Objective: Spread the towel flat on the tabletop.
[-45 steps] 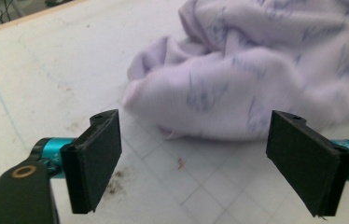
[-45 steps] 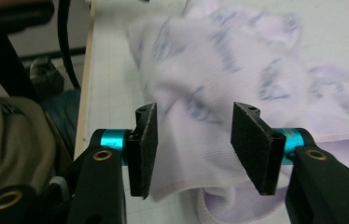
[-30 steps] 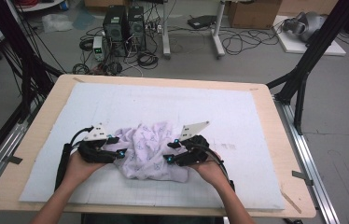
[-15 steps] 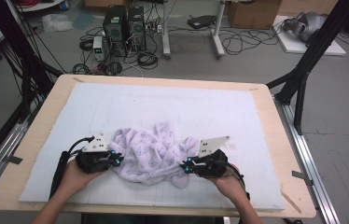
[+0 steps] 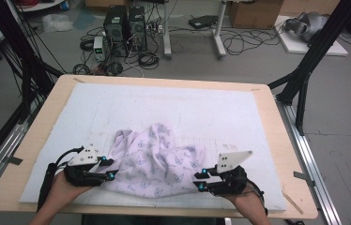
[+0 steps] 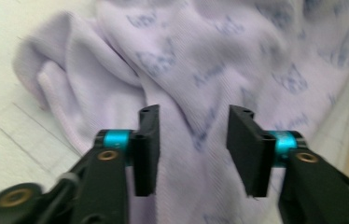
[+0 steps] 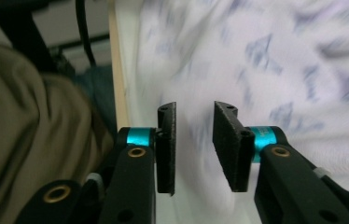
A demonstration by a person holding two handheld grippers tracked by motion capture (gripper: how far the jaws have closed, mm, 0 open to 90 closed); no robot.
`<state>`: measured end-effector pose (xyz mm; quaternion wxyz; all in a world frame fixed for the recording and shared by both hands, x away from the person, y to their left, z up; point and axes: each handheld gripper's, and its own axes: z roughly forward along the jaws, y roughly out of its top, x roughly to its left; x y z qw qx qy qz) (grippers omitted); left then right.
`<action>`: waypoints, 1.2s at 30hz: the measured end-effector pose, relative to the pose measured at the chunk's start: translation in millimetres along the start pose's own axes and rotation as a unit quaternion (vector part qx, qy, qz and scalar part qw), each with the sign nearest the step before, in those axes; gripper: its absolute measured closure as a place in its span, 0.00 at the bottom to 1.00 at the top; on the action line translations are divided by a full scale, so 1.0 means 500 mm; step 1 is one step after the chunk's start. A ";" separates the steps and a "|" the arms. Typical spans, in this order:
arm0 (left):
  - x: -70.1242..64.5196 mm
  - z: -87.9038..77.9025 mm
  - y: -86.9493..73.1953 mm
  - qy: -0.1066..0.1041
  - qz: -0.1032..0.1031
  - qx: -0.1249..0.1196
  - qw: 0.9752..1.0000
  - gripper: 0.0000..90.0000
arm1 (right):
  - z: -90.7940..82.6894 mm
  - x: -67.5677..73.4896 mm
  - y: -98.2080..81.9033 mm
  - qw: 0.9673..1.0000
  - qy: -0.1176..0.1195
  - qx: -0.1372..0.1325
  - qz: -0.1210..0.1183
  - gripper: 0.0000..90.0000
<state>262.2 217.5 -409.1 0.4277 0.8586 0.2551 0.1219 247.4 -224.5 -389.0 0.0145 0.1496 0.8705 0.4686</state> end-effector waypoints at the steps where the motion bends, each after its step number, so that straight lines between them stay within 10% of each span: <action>1: 0.006 0.002 0.008 0.001 -0.005 -0.006 1.000 0.56 | -0.002 -0.006 0.010 1.000 -0.009 -0.009 -0.002 0.71; 8: 0.040 0.052 0.043 0.004 -0.016 0.000 1.000 0.54 | 0.052 -0.086 0.046 0.998 -0.065 0.001 0.011 0.53; 12: 0.048 0.099 0.040 -0.010 -0.013 0.031 0.999 0.61 | 0.102 -0.130 0.033 0.994 -0.089 0.060 0.022 0.51; 16: 0.037 0.124 0.028 -0.031 0.005 0.048 0.998 0.86 | 0.119 -0.149 0.011 0.994 -0.057 0.081 0.047 0.77; 20: 0.026 0.110 0.026 -0.033 0.012 0.047 0.998 0.92 | 0.108 -0.134 -0.008 0.996 -0.030 0.079 0.035 0.93; 36: -0.028 -0.005 -0.029 -0.031 0.020 0.034 0.999 0.92 | 0.008 -0.025 -0.032 0.999 -0.012 0.048 0.012 0.89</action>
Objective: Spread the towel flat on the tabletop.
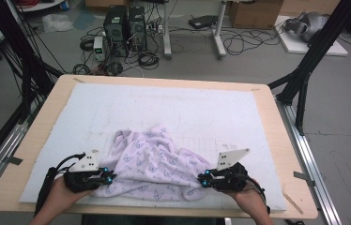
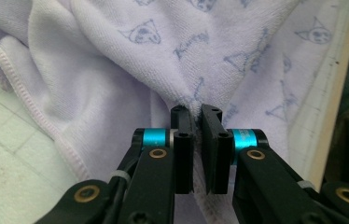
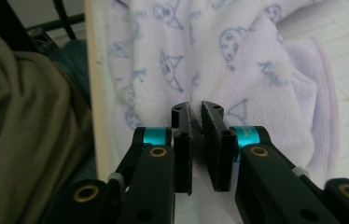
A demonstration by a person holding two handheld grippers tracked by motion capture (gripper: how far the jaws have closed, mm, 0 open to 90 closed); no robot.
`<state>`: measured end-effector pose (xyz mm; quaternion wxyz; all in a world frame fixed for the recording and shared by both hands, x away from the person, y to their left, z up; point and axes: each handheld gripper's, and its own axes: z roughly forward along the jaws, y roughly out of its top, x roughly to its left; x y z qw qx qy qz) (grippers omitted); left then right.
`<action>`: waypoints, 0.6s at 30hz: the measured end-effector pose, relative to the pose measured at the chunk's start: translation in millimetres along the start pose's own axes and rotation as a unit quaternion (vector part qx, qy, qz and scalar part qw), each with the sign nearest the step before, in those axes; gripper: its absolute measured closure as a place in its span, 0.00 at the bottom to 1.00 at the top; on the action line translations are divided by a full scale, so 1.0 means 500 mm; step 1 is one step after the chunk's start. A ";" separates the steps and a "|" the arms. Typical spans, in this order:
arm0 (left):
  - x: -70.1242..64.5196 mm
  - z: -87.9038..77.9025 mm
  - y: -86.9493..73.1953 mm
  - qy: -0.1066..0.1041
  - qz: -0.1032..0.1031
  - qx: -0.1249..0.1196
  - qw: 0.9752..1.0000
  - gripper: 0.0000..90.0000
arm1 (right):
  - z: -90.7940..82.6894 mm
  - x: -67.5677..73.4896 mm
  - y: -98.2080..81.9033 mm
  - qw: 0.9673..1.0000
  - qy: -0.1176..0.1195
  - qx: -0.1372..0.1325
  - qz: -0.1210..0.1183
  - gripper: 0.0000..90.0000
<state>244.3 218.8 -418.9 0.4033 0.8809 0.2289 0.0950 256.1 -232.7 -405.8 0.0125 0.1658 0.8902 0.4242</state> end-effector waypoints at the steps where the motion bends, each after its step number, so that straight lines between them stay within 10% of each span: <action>1: 0.000 -0.001 0.002 0.001 -0.001 -0.002 1.000 0.89 | -0.005 0.002 0.003 1.000 -0.001 -0.009 0.000 0.86; 8: 0.033 0.015 0.054 0.017 -0.016 -0.037 0.999 0.63 | -0.025 -0.032 0.060 0.998 -0.022 -0.058 -0.001 0.71; 18: 0.099 0.124 0.134 0.037 -0.042 -0.025 0.998 0.59 | 0.093 -0.157 0.089 0.999 -0.049 0.002 0.022 0.65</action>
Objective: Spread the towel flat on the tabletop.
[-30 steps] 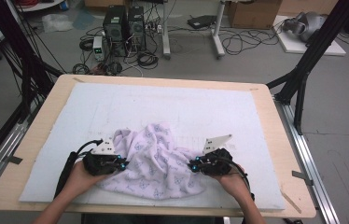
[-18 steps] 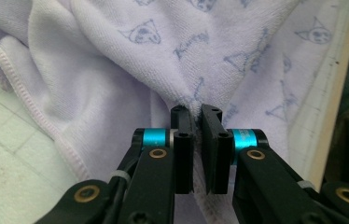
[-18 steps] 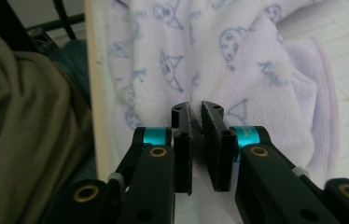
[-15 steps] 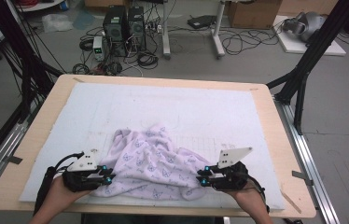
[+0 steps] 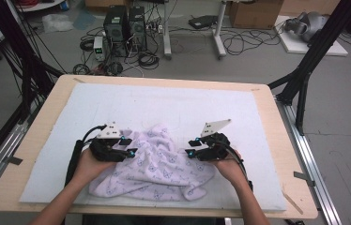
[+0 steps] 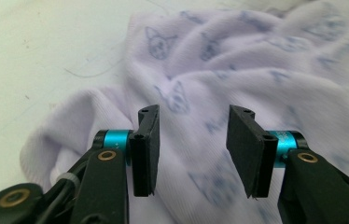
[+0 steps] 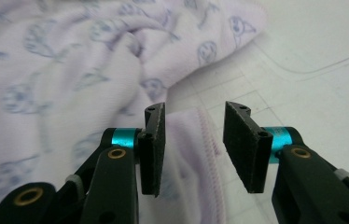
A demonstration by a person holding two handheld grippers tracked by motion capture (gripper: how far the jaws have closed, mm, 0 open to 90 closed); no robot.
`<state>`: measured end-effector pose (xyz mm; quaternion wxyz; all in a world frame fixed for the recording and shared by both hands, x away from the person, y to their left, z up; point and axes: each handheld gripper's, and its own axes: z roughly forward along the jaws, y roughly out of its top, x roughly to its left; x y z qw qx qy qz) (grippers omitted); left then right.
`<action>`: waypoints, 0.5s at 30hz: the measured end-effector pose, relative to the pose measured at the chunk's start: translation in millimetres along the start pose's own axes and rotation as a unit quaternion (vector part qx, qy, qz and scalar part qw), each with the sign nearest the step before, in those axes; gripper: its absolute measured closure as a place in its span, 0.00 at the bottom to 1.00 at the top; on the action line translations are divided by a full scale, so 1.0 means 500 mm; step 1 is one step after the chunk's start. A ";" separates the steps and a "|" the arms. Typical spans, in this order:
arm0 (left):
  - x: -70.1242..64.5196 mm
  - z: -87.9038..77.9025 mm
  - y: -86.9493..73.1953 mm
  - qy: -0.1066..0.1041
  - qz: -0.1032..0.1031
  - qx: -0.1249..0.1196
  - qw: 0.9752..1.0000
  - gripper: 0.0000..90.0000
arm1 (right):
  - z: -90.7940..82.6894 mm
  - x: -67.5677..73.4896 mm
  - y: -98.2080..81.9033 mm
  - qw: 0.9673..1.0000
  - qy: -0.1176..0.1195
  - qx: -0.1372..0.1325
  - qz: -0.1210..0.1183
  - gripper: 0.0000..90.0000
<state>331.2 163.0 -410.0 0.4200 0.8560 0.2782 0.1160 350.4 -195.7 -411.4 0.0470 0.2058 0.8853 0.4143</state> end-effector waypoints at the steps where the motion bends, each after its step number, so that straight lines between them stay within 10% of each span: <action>1: 0.004 0.013 0.000 0.005 -0.002 0.013 1.000 0.59 | 0.009 -0.005 -0.001 1.000 0.004 0.002 0.005 0.65; 9: 0.005 0.036 -0.006 0.006 0.013 0.036 0.999 0.95 | 0.063 -0.021 -0.012 0.996 0.078 0.036 0.029 0.97; 15: 0.019 -0.033 -0.002 0.032 -0.003 -0.007 0.999 0.96 | -0.011 -0.012 -0.004 1.000 0.005 0.006 0.014 0.98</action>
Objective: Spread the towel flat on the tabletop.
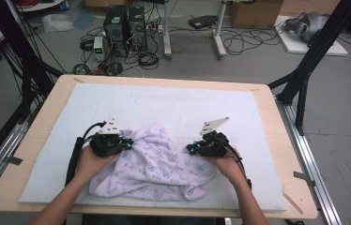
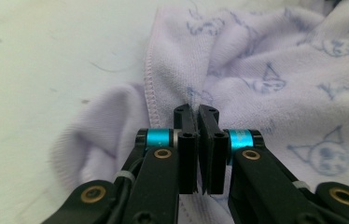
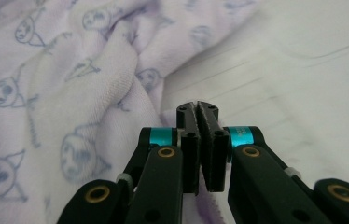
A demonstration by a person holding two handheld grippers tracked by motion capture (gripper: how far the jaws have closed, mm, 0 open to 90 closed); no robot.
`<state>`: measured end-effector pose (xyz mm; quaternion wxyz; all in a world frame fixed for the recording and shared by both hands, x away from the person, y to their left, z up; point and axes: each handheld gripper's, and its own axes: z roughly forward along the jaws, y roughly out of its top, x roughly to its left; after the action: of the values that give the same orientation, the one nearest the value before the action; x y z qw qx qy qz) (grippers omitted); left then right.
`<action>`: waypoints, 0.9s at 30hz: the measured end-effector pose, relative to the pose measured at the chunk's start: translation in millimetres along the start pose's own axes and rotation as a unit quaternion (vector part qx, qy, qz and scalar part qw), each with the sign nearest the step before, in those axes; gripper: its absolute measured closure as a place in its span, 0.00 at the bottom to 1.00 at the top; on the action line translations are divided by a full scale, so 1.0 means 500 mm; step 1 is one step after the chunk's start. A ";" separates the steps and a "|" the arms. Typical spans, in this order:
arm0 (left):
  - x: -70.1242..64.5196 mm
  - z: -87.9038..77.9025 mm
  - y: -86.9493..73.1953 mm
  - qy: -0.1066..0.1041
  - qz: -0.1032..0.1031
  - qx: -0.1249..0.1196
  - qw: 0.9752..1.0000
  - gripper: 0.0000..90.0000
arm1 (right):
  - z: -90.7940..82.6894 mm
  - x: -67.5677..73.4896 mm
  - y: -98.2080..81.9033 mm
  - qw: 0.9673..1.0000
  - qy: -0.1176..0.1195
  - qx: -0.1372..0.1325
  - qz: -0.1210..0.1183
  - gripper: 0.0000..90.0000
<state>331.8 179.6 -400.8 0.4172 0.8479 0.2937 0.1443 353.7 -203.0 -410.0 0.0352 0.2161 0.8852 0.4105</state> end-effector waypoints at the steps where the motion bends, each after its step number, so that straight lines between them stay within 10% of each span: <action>1: 0.001 -0.015 0.000 0.006 0.002 -0.007 1.000 0.96 | -0.018 0.002 0.000 1.000 -0.017 -0.003 -0.004 0.98; 9: -0.027 -0.089 -0.053 0.018 0.009 -0.017 1.000 0.96 | -0.141 0.033 -0.034 0.996 -0.090 -0.026 -0.008 0.98; 16: -0.065 -0.109 -0.124 -0.010 0.014 0.014 1.000 0.96 | -0.123 0.057 -0.118 0.997 -0.068 0.023 0.012 0.97; 23: -0.045 -0.107 -0.055 -0.015 0.016 -0.020 1.000 0.67 | -0.134 0.054 -0.070 0.998 -0.050 -0.031 0.010 0.76; 27: -0.025 -0.073 -0.004 -0.018 0.013 -0.034 0.999 0.66 | -0.096 0.047 -0.046 0.998 -0.057 0.002 -0.005 0.66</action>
<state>303.4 195.7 -379.9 0.4493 0.8395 0.2697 0.1439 313.0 -240.7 -392.8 0.0872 0.2345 0.8838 0.3953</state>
